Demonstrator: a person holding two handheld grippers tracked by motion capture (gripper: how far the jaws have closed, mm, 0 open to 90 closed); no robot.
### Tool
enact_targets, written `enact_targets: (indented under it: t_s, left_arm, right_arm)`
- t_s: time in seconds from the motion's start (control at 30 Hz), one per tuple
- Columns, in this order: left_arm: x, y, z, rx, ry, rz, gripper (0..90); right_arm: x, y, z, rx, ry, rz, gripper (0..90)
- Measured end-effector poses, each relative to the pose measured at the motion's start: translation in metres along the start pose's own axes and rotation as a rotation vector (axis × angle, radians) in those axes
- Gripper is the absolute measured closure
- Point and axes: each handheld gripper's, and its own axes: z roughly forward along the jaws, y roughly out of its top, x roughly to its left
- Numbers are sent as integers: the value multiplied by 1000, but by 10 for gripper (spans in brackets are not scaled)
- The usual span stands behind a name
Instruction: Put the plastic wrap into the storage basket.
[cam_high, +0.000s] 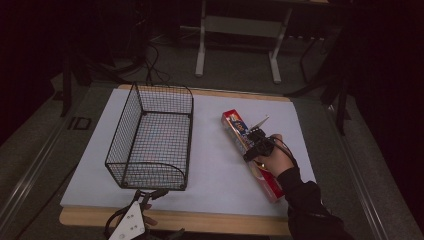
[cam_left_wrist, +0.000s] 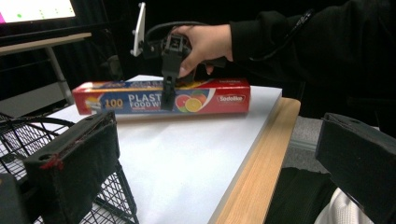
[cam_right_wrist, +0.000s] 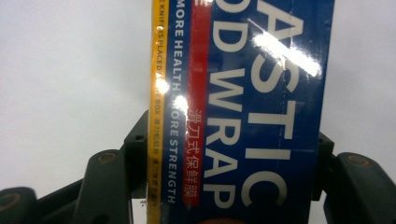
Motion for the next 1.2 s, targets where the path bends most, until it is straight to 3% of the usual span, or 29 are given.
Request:
enact_targets:
  t_s: [0.27,0.3,0.6,1.2]
  left_arm:
    - [1,0,-1,-6,7,-7,2]
    - [1,0,-1,-6,7,-7,1]
    - [1,0,-1,-3,6,-5,1]
    - [1,0,-3,-16,15,-9,2]
  right_arm:
    - [3,16,-23,-59,-1,8,396]
    - [8,23,-35,-90,-4,-2,396]
    - [20,38,-59,-152,-9,-12,396]
    - [57,78,-94,-217,4,-53,396]
